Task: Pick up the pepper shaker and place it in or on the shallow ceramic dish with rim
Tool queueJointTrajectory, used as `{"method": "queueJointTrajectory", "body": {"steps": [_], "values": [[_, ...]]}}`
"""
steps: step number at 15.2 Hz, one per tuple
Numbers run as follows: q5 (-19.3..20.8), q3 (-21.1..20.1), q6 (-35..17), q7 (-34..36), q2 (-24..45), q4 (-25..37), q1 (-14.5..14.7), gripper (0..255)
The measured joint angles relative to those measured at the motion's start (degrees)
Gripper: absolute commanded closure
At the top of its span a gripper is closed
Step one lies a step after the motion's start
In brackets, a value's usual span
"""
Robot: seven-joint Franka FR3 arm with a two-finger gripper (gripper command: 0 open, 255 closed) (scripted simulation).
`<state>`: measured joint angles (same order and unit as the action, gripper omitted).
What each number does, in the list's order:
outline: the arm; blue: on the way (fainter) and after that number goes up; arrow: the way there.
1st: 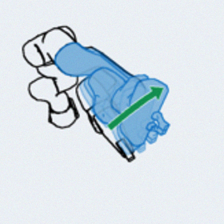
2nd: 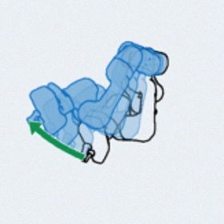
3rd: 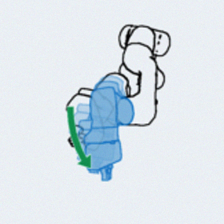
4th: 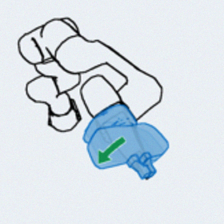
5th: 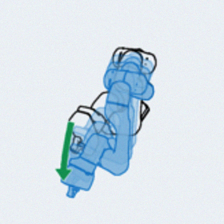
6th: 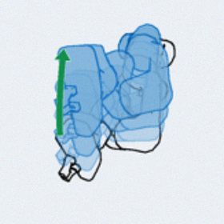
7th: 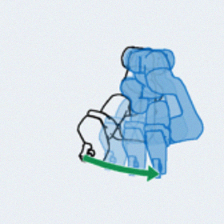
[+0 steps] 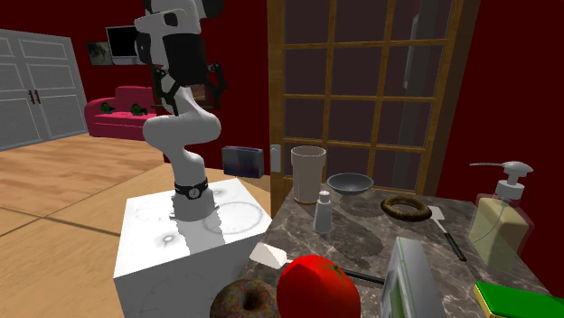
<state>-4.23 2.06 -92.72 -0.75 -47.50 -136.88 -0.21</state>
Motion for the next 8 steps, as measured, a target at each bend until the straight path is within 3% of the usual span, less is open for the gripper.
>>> {"method": "queueJointTrajectory", "body": {"steps": [4,8], "values": [[-1.4,-2.2,-2.9,2.7,1.2,-1.8,0.4,0],[-4.3,-7.1,-7.3,8.7,4.9,-2.6,1.4,0]]}}
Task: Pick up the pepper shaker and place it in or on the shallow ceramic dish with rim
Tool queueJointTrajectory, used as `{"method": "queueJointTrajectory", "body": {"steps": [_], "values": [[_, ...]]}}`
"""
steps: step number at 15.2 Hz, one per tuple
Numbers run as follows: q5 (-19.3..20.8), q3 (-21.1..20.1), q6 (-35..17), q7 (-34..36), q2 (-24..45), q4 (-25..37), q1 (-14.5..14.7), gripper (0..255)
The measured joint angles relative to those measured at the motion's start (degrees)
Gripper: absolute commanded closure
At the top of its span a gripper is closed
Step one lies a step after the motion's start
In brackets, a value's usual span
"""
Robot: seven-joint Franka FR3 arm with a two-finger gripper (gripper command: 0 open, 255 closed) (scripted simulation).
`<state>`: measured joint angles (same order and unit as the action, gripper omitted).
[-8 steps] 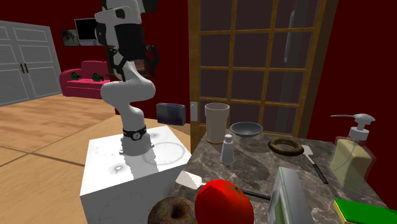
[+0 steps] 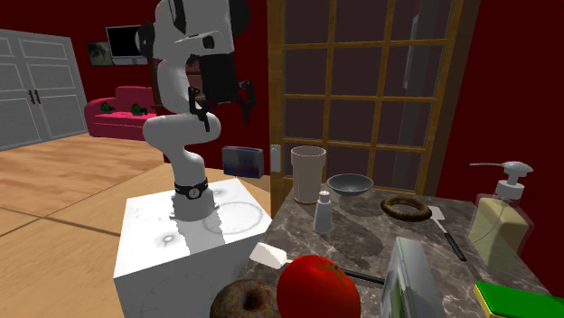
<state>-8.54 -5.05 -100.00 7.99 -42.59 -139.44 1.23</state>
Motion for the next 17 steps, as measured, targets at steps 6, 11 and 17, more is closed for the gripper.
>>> {"method": "queueJointTrajectory", "body": {"steps": [6,11,17], "values": [[-3.2,-7.1,-8.8,8.5,8.6,-0.2,1.0,0],[-4.1,-12.5,-15.0,15.9,17.4,2.4,1.2,0],[-1.7,-18.7,-21.7,25.9,30.3,8.4,0.9,0]]}}
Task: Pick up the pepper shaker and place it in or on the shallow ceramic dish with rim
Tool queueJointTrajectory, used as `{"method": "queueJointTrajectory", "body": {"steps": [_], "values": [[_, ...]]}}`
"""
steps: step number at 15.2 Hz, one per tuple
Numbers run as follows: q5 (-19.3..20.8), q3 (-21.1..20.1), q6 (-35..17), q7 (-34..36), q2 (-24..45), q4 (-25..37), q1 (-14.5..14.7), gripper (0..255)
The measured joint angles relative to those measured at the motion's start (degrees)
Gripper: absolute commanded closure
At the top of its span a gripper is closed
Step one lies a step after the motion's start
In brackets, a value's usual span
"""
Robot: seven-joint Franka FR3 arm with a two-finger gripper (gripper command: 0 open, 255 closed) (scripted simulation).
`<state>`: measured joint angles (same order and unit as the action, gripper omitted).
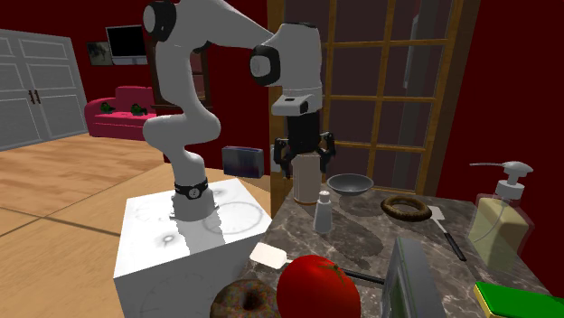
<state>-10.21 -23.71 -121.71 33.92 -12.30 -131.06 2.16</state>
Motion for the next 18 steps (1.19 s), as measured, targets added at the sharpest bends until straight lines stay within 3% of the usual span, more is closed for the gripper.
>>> {"method": "queueJointTrajectory", "body": {"steps": [3,6,12,18], "values": [[3.1,-2.3,-2.1,5.7,7.3,4.7,0.1,0],[4.8,-3.2,-4.6,8.6,11.0,5.5,0.4,0],[6.3,-3.4,-8.9,10.0,14.2,4.2,0.7,0],[6.4,-3.5,-9.5,10.0,14.5,3.7,0.7,0]]}}
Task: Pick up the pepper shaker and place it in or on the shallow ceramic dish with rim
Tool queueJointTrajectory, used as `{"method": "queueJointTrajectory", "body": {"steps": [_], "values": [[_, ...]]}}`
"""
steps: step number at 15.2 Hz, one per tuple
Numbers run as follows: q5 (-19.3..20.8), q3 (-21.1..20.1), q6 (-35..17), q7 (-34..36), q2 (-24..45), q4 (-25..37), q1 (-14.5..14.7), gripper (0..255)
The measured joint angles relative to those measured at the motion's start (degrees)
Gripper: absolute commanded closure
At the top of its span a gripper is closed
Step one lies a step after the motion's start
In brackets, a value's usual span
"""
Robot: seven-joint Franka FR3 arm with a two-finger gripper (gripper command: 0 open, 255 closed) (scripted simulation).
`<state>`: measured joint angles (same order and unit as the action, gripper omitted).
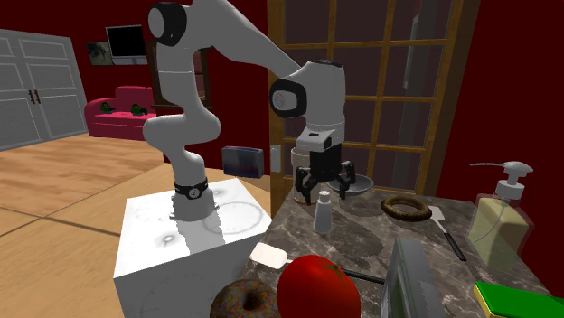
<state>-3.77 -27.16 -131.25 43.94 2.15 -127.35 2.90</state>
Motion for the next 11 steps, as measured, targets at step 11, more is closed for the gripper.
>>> {"method": "queueJointTrajectory", "body": {"steps": [11], "values": [[0.0,0.0,0.0,0.0,0.0,0.0,0.0,255]]}}
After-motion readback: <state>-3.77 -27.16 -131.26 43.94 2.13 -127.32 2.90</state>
